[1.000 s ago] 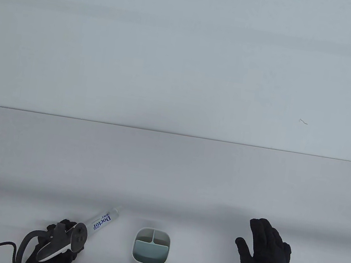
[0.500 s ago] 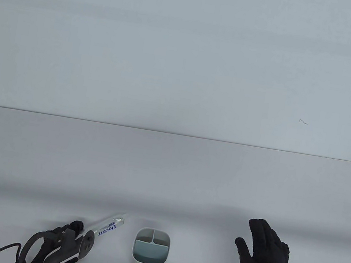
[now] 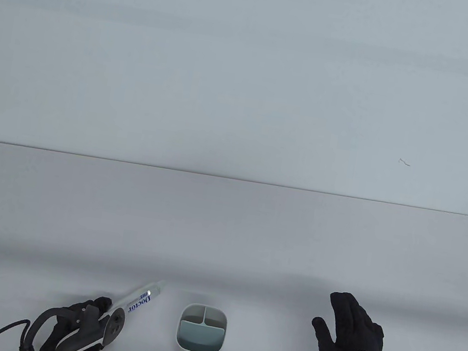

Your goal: Insert toothpaste into the toothbrush holder

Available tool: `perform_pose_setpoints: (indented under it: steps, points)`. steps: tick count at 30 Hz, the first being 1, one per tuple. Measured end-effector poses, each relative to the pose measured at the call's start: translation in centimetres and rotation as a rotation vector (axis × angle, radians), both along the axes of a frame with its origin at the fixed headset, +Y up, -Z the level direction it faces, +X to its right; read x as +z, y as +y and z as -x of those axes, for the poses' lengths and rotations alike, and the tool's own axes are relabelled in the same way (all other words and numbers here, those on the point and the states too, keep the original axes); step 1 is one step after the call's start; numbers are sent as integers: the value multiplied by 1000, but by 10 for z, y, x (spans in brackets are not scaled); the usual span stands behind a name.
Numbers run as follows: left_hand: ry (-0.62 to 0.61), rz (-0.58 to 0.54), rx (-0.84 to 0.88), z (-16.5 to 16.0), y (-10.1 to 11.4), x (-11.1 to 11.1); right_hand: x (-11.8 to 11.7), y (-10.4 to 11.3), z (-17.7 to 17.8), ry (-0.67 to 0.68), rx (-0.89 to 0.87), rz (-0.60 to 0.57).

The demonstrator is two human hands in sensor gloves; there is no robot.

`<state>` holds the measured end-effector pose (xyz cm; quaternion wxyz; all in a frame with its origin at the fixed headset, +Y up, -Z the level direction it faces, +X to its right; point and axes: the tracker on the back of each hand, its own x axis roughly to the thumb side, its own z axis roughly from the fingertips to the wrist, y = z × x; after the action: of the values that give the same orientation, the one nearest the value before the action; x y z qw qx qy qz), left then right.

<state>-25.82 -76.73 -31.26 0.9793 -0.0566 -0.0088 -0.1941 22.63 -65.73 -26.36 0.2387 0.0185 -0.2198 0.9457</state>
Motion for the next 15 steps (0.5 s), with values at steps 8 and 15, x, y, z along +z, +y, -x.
perform_pose_setpoints:
  steps: [8,15]
  points:
    - [27,-92,73,-4,14,0,-1,0,1,16,-4,3]
    - [-12,-203,187,-10,35,3,-2,-1,2,25,-11,14]
